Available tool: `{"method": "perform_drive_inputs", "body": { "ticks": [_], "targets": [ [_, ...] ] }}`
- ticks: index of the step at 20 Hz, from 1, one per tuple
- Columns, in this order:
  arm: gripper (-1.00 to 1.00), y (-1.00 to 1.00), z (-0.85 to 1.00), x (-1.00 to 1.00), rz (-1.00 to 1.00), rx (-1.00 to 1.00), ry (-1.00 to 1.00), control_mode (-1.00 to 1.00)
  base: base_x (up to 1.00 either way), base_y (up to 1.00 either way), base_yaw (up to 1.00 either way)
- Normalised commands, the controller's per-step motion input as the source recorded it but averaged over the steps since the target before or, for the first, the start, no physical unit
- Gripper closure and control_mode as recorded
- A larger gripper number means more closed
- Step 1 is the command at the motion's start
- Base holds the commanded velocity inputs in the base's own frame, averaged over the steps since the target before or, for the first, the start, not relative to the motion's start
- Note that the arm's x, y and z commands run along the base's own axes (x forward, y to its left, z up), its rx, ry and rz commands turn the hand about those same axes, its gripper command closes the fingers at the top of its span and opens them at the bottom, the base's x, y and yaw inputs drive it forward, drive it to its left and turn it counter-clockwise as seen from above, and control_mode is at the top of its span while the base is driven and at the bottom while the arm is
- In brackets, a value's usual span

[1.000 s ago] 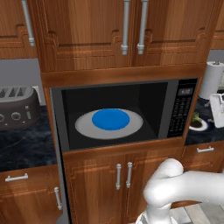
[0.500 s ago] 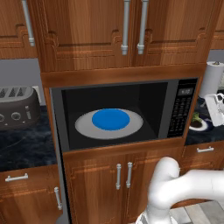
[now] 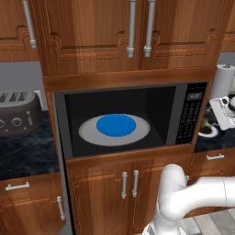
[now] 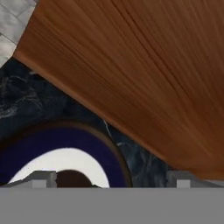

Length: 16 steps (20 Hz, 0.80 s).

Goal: Pick the broccoli from the counter and place it in the microwave.

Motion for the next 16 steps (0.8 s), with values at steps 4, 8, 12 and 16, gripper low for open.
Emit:
{"method": "perform_drive_inputs", "body": {
  "ticks": [4, 8, 12, 16],
  "targets": [
    [-1.0, -0.01, -0.22, 0.35, 0.0, -0.18, 0.0, -1.0, 0.0, 0.0, 0.0],
    [-1.0, -0.03, -0.23, 0.32, 0.0, -0.19, 0.0, -1.0, 0.0, 0.0, 0.0],
    [-1.0, -0.08, -0.37, 0.16, 0.0, -0.19, 0.0, -1.0, 0.0, 0.0, 0.0],
    [-1.0, -0.03, -0.48, 0.12, 0.0, -0.21, 0.0, -1.0, 0.0, 0.0, 0.0]
  ]
}}
